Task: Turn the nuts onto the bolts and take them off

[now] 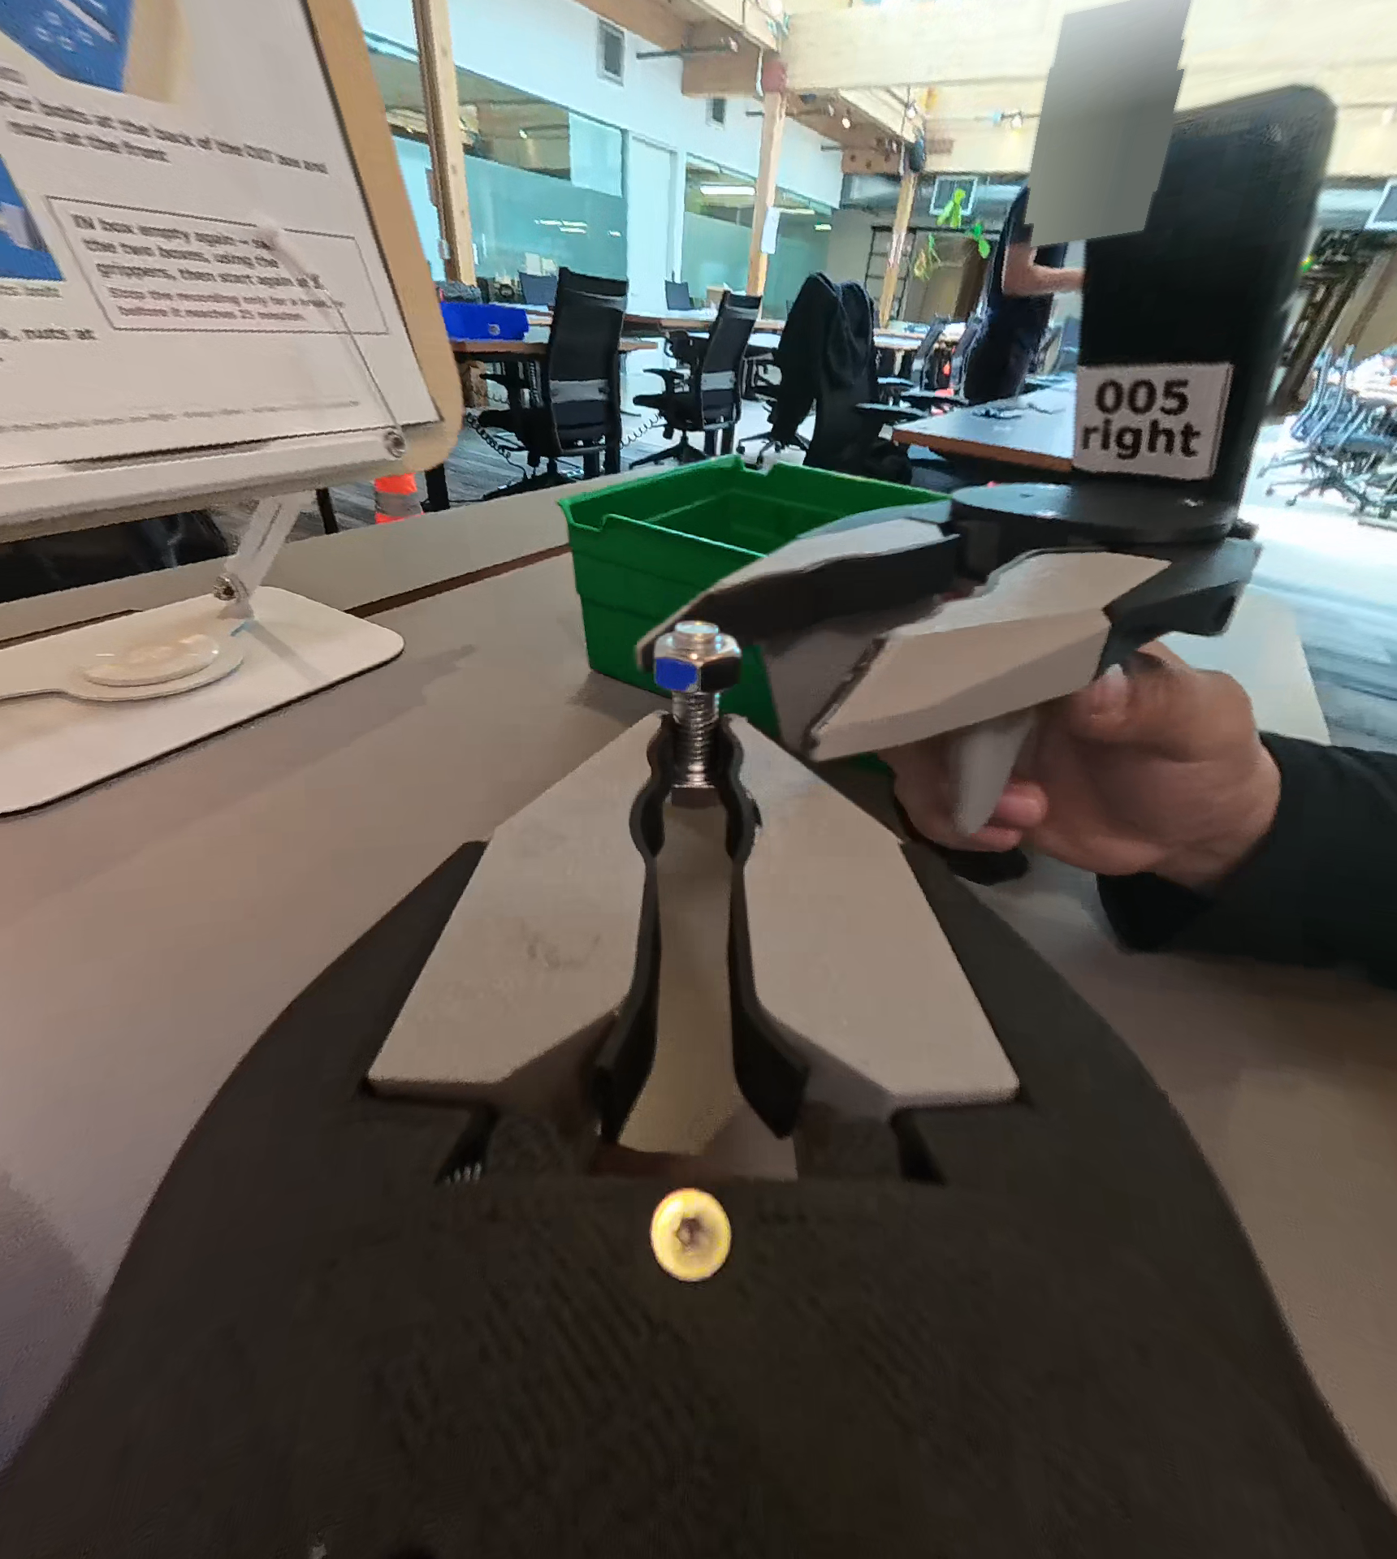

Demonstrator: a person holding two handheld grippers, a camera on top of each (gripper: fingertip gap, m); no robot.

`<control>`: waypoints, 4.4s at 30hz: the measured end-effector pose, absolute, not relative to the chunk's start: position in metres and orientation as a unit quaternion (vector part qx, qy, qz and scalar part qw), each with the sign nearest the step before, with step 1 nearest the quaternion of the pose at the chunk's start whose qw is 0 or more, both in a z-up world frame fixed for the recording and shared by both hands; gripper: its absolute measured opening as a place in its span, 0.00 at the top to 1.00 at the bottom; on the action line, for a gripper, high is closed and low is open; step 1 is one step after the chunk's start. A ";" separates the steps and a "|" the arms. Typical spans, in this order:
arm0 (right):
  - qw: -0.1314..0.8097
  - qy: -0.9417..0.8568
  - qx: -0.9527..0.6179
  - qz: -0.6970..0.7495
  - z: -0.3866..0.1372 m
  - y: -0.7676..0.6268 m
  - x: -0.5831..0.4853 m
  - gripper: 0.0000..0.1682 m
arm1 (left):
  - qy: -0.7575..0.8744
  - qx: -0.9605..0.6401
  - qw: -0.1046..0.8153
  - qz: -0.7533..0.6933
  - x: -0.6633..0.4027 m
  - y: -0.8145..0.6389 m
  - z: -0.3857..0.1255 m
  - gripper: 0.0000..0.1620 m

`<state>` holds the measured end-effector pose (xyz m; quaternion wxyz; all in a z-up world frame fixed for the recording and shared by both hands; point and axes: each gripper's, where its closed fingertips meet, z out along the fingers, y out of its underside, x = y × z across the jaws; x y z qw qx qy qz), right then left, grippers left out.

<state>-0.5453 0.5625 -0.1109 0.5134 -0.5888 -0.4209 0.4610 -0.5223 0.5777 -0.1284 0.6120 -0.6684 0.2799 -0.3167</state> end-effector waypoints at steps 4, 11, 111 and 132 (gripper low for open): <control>0.505 -0.421 -0.578 0.484 -0.107 0.555 -0.549 0.74 | 0.288 -0.666 0.613 -0.313 -0.521 0.576 -0.128 0.96; 0.505 -0.427 -0.588 0.466 -0.112 0.557 -0.552 0.71 | 0.310 -0.664 0.612 -0.298 -0.513 0.572 -0.131 0.96; 0.503 -0.423 -0.588 0.472 -0.109 0.557 -0.548 0.77 | 0.304 -0.671 0.599 -0.315 -0.509 0.571 -0.136 0.96; 0.516 -0.424 -0.585 0.460 -0.106 0.558 -0.546 0.79 | 0.305 -0.672 0.601 -0.307 -0.508 0.570 -0.136 0.96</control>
